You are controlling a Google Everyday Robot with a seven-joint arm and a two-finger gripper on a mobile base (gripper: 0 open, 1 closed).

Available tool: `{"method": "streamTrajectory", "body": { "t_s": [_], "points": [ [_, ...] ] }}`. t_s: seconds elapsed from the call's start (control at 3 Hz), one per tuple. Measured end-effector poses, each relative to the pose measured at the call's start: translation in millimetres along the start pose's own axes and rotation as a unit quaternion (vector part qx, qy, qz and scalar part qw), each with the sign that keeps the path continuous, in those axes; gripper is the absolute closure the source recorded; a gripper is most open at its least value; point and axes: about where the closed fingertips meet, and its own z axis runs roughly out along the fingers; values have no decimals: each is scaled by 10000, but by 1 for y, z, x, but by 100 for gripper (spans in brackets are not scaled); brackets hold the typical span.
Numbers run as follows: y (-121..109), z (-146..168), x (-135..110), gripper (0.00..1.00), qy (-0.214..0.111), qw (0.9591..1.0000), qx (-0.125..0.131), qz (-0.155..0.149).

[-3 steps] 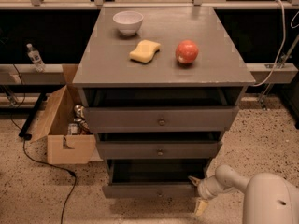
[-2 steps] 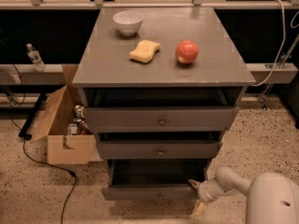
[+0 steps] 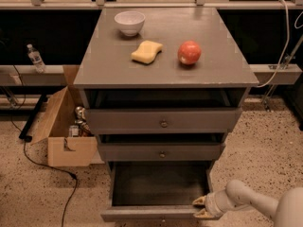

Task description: Open bottom drawer

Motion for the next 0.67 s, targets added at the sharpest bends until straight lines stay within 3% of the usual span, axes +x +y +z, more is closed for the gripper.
{"method": "streamTrajectory", "body": {
  "t_s": [0.33, 0.67],
  "points": [
    [16, -9, -2, 61, -352, 9990, 260, -1],
    [17, -9, -2, 38, -352, 9990, 260, 0]
  ]
}}
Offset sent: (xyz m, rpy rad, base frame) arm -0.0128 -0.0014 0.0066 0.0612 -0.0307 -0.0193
